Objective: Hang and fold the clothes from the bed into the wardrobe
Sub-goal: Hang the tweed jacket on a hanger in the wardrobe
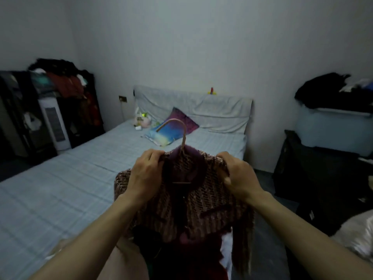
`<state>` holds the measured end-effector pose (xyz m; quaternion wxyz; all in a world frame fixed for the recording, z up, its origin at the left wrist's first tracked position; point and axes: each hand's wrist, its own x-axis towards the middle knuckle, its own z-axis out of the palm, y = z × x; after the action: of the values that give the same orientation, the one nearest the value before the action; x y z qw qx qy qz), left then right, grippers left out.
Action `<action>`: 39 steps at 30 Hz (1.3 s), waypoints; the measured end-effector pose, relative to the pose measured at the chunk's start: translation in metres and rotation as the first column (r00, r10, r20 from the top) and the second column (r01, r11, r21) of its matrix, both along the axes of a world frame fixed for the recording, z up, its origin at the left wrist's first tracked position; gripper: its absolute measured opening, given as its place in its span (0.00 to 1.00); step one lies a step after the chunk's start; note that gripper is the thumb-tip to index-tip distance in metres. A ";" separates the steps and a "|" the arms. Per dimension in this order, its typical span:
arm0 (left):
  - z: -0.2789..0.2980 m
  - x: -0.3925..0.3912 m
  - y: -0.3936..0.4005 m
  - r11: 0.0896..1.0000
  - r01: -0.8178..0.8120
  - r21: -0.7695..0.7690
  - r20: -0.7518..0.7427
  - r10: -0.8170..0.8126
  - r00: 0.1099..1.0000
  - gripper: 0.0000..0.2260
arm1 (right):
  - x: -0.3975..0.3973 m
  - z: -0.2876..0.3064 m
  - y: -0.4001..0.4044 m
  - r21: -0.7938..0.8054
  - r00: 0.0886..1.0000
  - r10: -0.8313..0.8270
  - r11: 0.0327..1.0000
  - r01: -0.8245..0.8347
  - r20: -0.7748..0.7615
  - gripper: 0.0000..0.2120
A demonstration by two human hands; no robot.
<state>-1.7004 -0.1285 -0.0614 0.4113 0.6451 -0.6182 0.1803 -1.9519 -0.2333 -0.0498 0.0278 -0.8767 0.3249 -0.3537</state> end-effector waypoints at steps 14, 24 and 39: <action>0.104 -0.012 0.003 0.930 -0.026 -0.366 0.029 0.040 0.999 0.08 | 0.003 0.108 0.021 -0.218 0.994 -0.013 0.975 0.037 0.110 0.18; 0.088 -0.032 0.010 0.945 0.001 -0.327 0.042 0.013 0.999 0.10 | -0.005 0.092 0.004 -0.205 0.999 0.013 0.979 -0.004 0.041 0.13; 0.081 -0.079 -0.030 0.956 -0.262 -0.130 0.057 0.271 0.961 0.10 | 0.010 0.056 -0.115 -0.104 0.858 0.354 0.934 -0.341 0.373 0.05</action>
<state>-1.7793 -0.1580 0.0196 0.3984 0.6892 -0.5284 0.2952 -1.9422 -0.3482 0.0059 0.1394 -0.8343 0.1435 -0.5138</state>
